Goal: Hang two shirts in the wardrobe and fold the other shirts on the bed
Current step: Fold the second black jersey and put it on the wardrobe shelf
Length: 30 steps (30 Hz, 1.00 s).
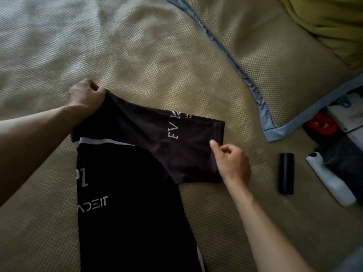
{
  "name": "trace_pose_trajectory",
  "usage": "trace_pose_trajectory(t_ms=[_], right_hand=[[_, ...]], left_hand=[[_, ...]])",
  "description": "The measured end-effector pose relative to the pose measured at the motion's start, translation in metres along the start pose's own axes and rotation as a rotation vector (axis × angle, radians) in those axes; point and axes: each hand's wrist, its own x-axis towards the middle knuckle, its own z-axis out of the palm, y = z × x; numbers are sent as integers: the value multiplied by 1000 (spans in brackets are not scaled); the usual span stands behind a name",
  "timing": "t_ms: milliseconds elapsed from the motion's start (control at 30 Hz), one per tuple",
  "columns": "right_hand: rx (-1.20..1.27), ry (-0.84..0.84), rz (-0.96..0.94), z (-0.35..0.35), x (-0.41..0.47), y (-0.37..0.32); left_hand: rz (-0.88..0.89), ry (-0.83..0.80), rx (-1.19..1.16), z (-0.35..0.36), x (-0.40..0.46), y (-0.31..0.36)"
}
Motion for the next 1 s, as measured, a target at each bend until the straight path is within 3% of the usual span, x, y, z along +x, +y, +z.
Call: trace_pose_trajectory(t_ms=[233,367,500,567,633,700,833,933,1000], right_hand=[[173,-34,31,6,50,-43],[257,57,32,11,64,-40],[153,75,25,9,62,-32],[94,54,51,4,54,-33],[2,-23,69,2,47,-30],[24,-190,106,-1,40,-24],[298,-529,178,-17,34,-23],[466,-558,102,-20,32,-33],[371,-428,-133,-18,24,-50]], left_hand=[[51,-12,56,2,5,-12],[85,22,13,4,14,-20],[117,87,81,6,10,-19],[294,181,242,5,-9,-14],[623,198,278,15,-47,-4],[819,115,277,46,-102,1],[706,-134,421,119,-188,-4],[614,-183,462,131,-187,3],[680,-300,406,120,-178,10]])
